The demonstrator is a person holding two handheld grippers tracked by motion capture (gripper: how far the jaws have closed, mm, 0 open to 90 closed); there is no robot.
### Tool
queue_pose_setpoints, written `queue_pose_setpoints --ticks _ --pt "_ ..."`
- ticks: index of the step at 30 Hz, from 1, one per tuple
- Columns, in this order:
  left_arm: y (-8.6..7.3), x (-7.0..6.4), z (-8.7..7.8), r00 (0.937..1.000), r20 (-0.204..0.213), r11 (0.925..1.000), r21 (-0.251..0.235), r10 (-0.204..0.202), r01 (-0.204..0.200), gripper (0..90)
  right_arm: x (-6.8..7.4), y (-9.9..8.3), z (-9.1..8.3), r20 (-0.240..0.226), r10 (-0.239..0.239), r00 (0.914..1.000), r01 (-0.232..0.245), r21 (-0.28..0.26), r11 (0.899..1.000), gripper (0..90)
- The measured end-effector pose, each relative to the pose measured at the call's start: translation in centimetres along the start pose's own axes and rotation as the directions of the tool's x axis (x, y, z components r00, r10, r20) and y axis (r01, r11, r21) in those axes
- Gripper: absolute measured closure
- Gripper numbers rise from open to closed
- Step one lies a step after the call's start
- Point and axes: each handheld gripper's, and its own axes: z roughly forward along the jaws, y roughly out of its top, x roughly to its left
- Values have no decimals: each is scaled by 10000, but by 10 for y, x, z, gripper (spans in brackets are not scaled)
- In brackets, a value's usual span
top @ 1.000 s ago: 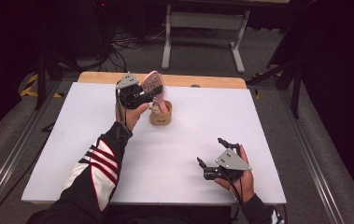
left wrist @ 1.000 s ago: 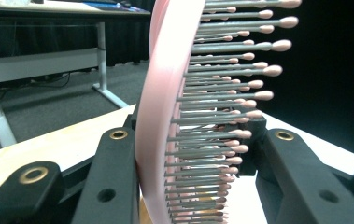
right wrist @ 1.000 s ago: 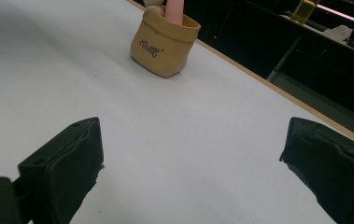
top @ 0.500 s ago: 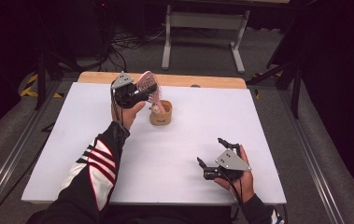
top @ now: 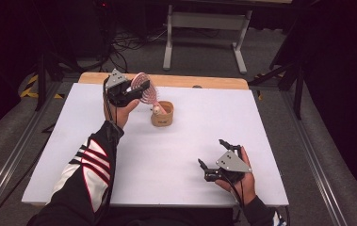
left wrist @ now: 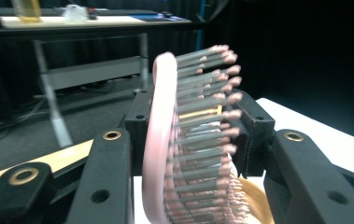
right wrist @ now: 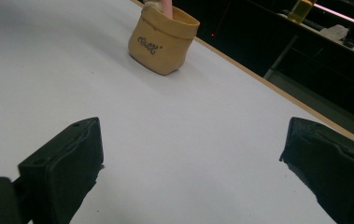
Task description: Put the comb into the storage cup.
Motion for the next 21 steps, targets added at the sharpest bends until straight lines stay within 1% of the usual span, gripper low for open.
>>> queue_pose_setpoints --ticks 1,3,7,9,10,11,13,15,19,21 --pt "1 1 -1 10000 26 10000 29 11 -11 588 0 0 0 43 -5 10000 4 43 10000 59" --pt "3 1 -3 9999 -76 9999 51 122 -122 584 1 0 1 42 -14 10000 14 83 10000 59" --pt "6 4 -9 9997 -174 9999 16 154 -154 576 1 0 1 45 -23 10000 23 53 10000 59" --pt "6 5 -10 9996 -237 9999 27 143 -142 573 1 1 0 203 -11 9998 11 42 10000 67" --pt "6 6 -11 9995 -300 10000 -46 86 -87 564 1 1 0 223 37 9997 -36 -10 10000 68" --pt "7 7 -12 9994 -324 9999 0 105 -105 551 0 1 -1 201 82 9998 -81 -58 10000 69" --pt "8 7 -14 9990 -395 9998 43 201 -199 540 0 1 -1 250 69 9997 -67 -63 10000 69" --pt "8 7 -14 9989 -408 9998 40 211 -209 524 0 1 -2 213 79 9997 -78 -71 9999 69" --pt "12 7 -17 9986 -387 9993 69 361 -359 497 1 2 -2 166 38 9999 -36 -77 10000 69" --pt "13 6 -19 9976 -443 9986 33 529 -528 499 1 2 -1 158 24 9999 -24 -44 10000 69"
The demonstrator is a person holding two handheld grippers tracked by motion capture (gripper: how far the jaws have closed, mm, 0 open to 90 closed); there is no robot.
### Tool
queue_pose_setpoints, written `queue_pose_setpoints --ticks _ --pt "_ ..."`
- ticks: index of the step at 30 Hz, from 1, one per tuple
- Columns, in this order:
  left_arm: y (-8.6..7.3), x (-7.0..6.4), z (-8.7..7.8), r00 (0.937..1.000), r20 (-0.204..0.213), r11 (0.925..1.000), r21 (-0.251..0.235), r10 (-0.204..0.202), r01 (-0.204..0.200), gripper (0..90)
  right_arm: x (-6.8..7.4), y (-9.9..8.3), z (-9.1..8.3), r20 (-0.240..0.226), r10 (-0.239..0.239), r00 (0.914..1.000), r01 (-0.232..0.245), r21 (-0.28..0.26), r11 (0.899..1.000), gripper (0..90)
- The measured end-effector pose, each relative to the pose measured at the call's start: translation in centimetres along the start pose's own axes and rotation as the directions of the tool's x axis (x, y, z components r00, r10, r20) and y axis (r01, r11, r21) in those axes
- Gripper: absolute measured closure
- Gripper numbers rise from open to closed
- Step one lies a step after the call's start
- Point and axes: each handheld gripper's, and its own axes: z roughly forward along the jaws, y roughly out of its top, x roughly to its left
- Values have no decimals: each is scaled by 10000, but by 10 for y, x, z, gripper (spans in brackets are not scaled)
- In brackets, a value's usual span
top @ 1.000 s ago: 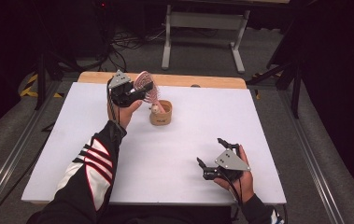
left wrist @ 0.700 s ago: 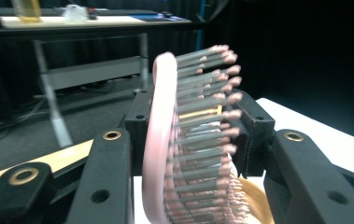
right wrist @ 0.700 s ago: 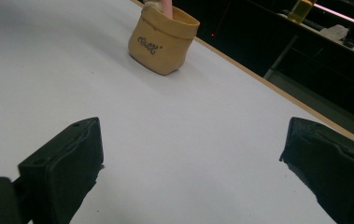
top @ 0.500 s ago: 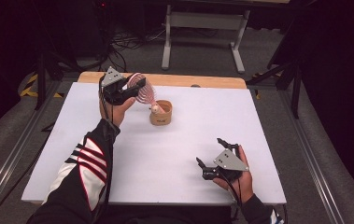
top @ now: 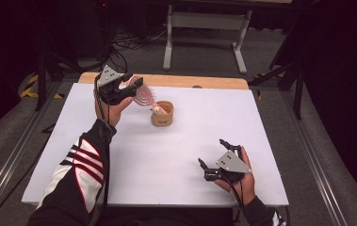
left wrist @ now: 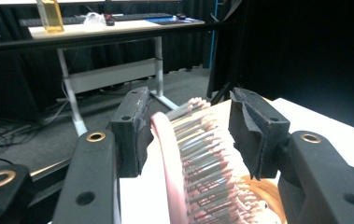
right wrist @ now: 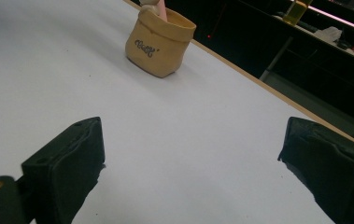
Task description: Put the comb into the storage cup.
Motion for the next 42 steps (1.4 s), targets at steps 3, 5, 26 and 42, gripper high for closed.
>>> queue_pose_setpoints --ticks 3,5,26,42 --pt "0 1 -1 10000 2 10000 78 39 -39 493 0 0 0 -13 17 10000 -17 5 10000 69" --pt "-1 2 -1 10000 7 10000 62 7 -7 486 0 0 1 -30 31 10000 -31 18 10000 69" --pt "-1 5 -7 9988 -60 9988 115 477 -476 485 0 0 0 11 59 10000 -59 -46 10000 70" --pt "4 4 -25 9893 -37 9890 245 1462 -1460 410 -7 0 -2 123 327 9994 -324 -268 9991 73"
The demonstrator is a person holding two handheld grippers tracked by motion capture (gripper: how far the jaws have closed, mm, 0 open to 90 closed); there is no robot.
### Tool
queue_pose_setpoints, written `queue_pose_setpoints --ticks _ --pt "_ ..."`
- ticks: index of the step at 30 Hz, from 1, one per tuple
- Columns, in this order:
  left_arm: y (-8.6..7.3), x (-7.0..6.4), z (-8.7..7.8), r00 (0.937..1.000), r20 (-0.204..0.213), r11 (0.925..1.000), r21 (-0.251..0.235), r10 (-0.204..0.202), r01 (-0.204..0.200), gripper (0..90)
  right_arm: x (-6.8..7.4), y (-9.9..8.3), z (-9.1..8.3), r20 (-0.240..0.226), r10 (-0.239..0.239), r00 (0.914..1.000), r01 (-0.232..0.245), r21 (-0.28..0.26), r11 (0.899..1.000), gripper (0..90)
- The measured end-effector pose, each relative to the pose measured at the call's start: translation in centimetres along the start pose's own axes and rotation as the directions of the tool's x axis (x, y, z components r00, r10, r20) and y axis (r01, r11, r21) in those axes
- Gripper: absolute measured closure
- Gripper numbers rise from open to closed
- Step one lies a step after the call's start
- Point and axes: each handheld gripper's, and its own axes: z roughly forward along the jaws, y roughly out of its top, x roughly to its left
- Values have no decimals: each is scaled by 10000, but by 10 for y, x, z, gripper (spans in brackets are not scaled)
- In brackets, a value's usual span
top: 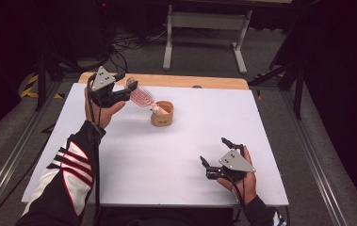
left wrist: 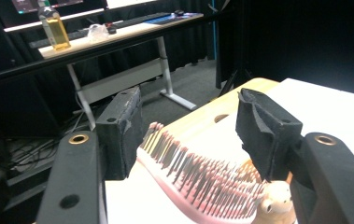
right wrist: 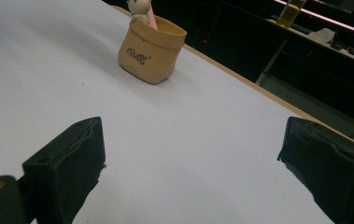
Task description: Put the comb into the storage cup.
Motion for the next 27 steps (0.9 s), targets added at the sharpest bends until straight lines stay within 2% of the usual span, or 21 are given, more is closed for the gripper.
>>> queue_pose_setpoints --ticks 6,16,27 --pt "1 -3 -10 9995 -88 9995 -38 298 -298 358 -2 2 -3 37 113 9999 -113 -107 9999 72" --pt "1 -15 -18 9961 203 9964 -33 853 -853 269 -2 3 -3 -32 95 9999 -95 -118 9999 67" --pt "0 -29 -23 9931 443 9940 -107 1089 -1086 150 -2 3 -4 -72 80 9999 -81 -141 9999 65"
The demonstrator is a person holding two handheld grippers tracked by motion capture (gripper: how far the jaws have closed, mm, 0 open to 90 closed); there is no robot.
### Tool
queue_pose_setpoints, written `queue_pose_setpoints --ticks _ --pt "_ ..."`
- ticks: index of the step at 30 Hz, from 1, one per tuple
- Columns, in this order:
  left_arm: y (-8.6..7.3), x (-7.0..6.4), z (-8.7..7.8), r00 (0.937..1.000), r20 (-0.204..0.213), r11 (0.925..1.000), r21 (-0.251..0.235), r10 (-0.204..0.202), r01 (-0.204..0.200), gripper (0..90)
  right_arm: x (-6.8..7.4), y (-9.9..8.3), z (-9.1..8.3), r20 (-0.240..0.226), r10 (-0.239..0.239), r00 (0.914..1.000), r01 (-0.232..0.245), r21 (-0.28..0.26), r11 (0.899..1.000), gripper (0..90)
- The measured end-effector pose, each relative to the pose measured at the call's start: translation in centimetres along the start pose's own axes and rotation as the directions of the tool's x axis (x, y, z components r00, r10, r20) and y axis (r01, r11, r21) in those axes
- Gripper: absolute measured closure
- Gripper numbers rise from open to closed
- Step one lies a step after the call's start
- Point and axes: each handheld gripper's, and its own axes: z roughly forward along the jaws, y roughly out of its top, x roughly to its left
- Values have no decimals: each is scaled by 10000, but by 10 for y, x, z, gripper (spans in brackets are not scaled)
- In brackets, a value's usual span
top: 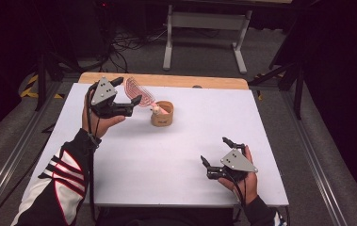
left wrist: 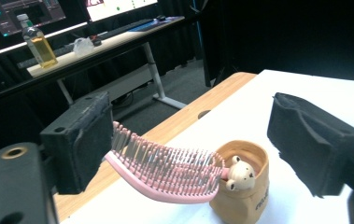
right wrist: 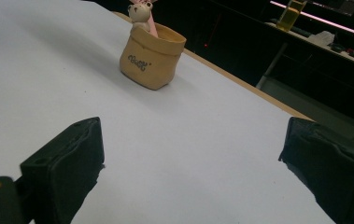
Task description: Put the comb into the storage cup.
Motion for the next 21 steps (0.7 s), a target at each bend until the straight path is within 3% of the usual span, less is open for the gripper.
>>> queue_pose_setpoints --ticks 5,21 --pt "-3 -6 -3 9992 379 9999 -67 85 -82 120 0 0 0 -14 2 10000 -2 5 10000 65" --pt "-15 -23 -13 9948 935 9991 35 411 -416 92 1 1 0 -79 -24 10000 24 -29 10000 64"
